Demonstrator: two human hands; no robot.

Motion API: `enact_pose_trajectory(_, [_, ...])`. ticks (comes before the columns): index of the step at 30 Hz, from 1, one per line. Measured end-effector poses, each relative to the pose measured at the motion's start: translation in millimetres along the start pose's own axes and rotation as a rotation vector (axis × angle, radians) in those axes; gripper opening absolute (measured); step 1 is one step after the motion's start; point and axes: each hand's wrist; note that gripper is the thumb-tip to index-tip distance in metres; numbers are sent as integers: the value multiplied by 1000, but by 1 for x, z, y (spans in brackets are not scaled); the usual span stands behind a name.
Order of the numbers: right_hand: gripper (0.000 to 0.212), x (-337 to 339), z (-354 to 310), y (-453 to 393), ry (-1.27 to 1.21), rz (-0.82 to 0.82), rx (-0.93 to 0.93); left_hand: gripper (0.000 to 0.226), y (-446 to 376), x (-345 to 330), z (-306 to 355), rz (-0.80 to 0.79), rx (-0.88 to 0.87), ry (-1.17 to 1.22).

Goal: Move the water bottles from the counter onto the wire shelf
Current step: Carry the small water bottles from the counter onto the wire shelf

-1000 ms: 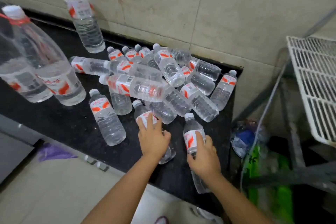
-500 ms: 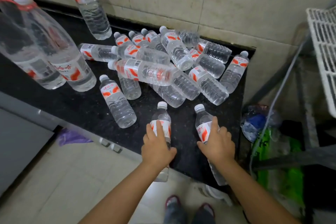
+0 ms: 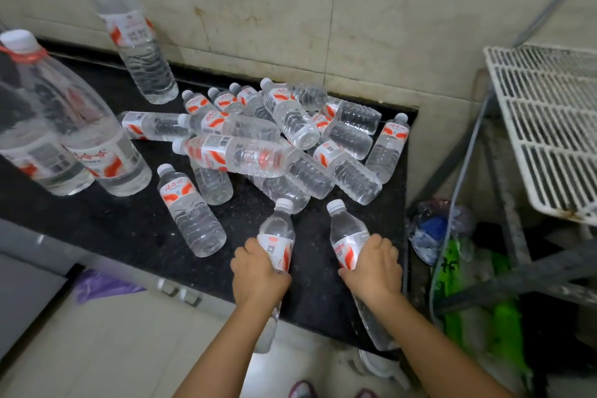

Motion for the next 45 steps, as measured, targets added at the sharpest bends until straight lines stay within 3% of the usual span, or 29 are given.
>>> enact_pose_trajectory(6, [73, 62, -18, 6, -129, 207, 74, 68, -4, 39, 41, 170, -231, 71])
enact_pose_trajectory(13, [73, 199, -13, -7, -341, 610, 135, 64, 10, 99, 162, 419, -520, 218])
enact_pose_trajectory(19, [70, 303, 61, -22, -438, 954, 11, 69, 49, 95, 291, 508, -728, 378])
enact_pose_trajectory(23, [69, 335, 136, -39, -471, 1084, -70, 70, 76, 55, 367, 535, -834, 472])
enact_pose_trajectory(33, [75, 353, 298, -130, -505, 1062, -107, 72, 91, -88, 505, 422, -882, 636])
enact_pose_trajectory(45, [81, 345, 327, -234, -623, 925, -1, 75, 33, -182, 568, 340, -761, 750])
Point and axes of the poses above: each hand's wrist, its own y-axis away from the middle knuckle, its own x-axis out of the back of the hand, z = x × y, and after that the axes turned 11 degrees about y, right-handed
